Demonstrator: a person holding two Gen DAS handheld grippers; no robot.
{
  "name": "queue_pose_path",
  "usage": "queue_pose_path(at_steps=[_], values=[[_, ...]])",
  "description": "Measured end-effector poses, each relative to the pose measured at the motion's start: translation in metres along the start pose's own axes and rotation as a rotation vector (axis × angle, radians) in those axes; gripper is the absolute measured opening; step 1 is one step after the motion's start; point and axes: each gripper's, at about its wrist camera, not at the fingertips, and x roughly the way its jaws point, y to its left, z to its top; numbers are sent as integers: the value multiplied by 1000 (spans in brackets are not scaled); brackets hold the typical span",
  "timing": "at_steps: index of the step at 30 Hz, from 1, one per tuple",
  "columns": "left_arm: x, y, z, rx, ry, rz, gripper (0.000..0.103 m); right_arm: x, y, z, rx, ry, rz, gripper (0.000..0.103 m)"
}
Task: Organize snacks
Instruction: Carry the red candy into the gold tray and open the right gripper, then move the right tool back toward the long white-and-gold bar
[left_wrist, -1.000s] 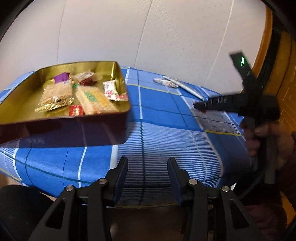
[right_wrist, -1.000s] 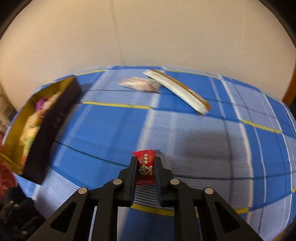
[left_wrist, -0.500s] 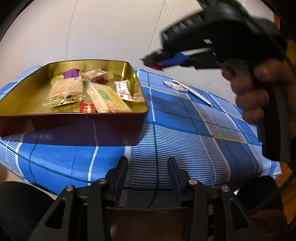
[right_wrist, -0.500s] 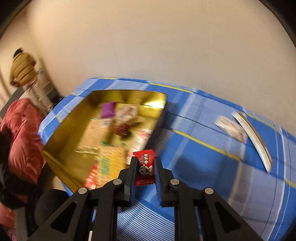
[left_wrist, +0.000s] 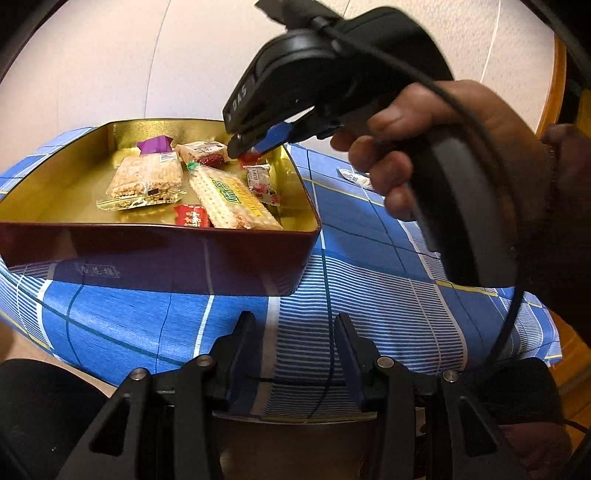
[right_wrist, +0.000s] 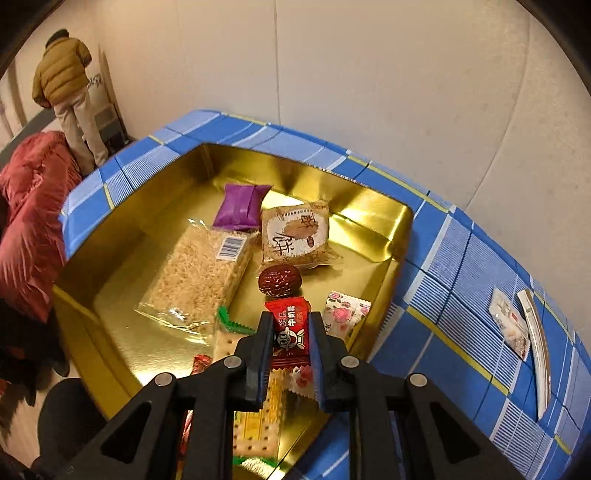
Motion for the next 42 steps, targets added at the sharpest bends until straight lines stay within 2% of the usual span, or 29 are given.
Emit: queue_pose_path(at_steps=[5,16,27,35,42], values=[[-1,-1,-2,1,-5,8,45,1,-4,-1,2,-15,-32,24],[-2,-3,-2,13,-6,16,45,-15,-4,-5,28,-64,-16,24],[-4,-5,-3,17,-6,17,47,-53,-19,-19,97,-158,-2,24],[-3,-5,-3,34,-6,22,48,-77,-65,-63,207,-180,-75,24],[-1,-8,-3,57,-8,38,50,-81,-116,-126,346,-129,-216,24]])
